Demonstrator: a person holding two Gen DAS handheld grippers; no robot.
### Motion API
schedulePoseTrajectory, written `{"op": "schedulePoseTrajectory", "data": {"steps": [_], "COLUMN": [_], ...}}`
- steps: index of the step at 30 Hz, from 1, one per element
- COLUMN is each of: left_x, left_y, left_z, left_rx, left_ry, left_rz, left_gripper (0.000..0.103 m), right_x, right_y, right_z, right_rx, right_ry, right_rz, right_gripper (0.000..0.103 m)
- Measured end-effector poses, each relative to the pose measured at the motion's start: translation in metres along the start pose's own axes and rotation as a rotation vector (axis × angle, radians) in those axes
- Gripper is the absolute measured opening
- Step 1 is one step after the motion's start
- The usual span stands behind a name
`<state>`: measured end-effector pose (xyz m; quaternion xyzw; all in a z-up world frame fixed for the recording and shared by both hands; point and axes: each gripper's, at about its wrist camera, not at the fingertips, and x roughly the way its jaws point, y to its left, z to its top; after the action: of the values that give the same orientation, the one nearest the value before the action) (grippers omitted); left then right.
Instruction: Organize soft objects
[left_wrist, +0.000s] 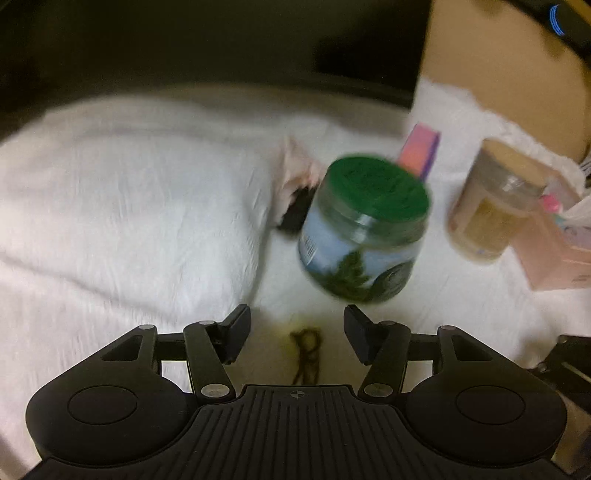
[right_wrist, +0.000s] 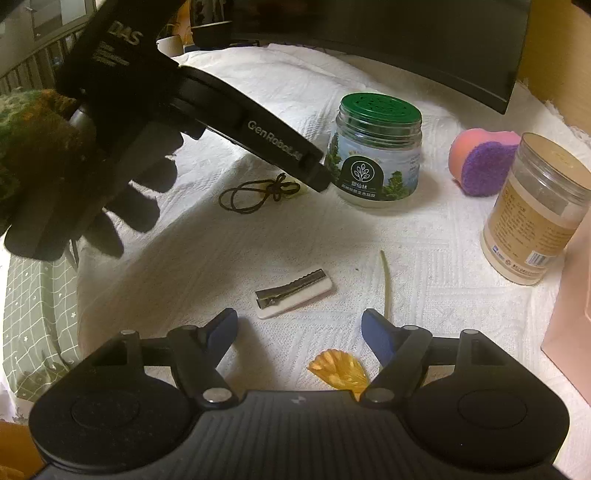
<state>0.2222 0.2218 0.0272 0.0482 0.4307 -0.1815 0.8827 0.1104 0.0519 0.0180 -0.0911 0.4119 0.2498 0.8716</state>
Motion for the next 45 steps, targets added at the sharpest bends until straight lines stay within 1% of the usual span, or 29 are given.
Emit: {"op": "schedulePoseTrajectory", "data": {"steps": [3, 5, 8, 9, 10, 11, 12, 15, 19, 23, 24, 25, 26, 30, 33, 36, 39, 41, 43, 45], "left_x": [0.002, 0.003, 0.002, 0.003, 0.001, 0.001, 0.001, -0.005, -0.024, -0.050, -0.057, -0.062, -0.066, -0.071, -0.070, -0.070, -0.075, -0.075, -0.076, -0.074], "left_y": [-0.005, -0.009, -0.012, -0.013, -0.014, -0.015, -0.014, -0.006, -0.004, -0.020, -0.028, -0.039, -0.049, -0.094, -0.115, -0.110, -0.088, -0.070, -0.050, -0.040], "left_z": [-0.002, -0.003, -0.006, -0.005, -0.006, -0.004, -0.004, -0.006, -0.019, -0.026, -0.028, -0.029, -0.030, -0.034, -0.030, -0.015, -0.003, -0.002, -0.010, -0.023], "left_rx": [0.035, 0.056, 0.093, 0.103, 0.103, 0.099, 0.090, 0.031, 0.019, 0.035, 0.049, 0.067, 0.084, 0.154, 0.189, 0.150, 0.082, 0.012, -0.046, -0.048], "left_ry": [0.007, 0.005, 0.002, 0.008, 0.010, 0.008, 0.005, 0.015, 0.006, 0.005, 0.011, 0.023, 0.036, 0.071, 0.064, 0.031, -0.031, -0.057, -0.064, -0.053], "left_rz": [0.000, -0.013, -0.018, -0.012, -0.003, 0.015, 0.026, -0.012, -0.057, -0.125, -0.149, -0.179, -0.206, -0.327, -0.369, -0.348, -0.268, -0.215, -0.188, -0.165], "left_gripper": [0.061, 0.061, 0.061, 0.059, 0.054, 0.036, 0.034, 0.034, 0.034, 0.033, 0.007, 0.005, 0.007, 0.007, 0.008, 0.009, 0.010, 0.013, 0.014, 0.015], "right_x": [0.001, 0.003, 0.004, 0.004, 0.005, 0.006, 0.008, 0.009, -0.003, -0.043, -0.053, -0.066, -0.075, -0.114, -0.141, -0.161, -0.169, -0.170, -0.167, -0.159], "right_y": [0.000, -0.002, -0.003, -0.002, -0.001, 0.000, 0.001, 0.004, 0.012, 0.012, 0.008, 0.005, 0.003, -0.022, -0.045, -0.072, -0.089, -0.094, -0.095, -0.092], "right_z": [0.001, 0.003, 0.007, 0.008, 0.010, 0.011, 0.013, 0.019, 0.022, 0.018, 0.015, 0.012, 0.008, -0.017, -0.039, -0.058, -0.071, -0.077, -0.081, -0.083], "right_rx": [-0.005, 0.001, -0.004, -0.014, -0.026, -0.035, -0.043, -0.064, -0.087, -0.072, -0.069, -0.063, -0.057, -0.009, 0.044, 0.121, 0.193, 0.239, 0.268, 0.271], "right_ry": [-0.001, -0.006, -0.013, -0.016, -0.018, -0.018, -0.018, -0.013, -0.024, -0.076, -0.087, -0.097, -0.103, -0.104, -0.096, -0.095, -0.097, -0.099, -0.093, -0.084], "right_rz": [-0.001, -0.004, -0.008, -0.006, -0.002, 0.000, 0.002, 0.020, 0.009, 0.011, 0.006, -0.009, -0.025, -0.143, -0.254, -0.346, -0.405, -0.413, -0.401, -0.379], "right_gripper": [0.075, 0.074, 0.069, 0.067, 0.066, 0.066, 0.066, 0.051, 0.050, 0.050, 0.050, 0.050, 0.050, 0.051, 0.050, 0.050, 0.050, 0.050, 0.050, 0.050]}}
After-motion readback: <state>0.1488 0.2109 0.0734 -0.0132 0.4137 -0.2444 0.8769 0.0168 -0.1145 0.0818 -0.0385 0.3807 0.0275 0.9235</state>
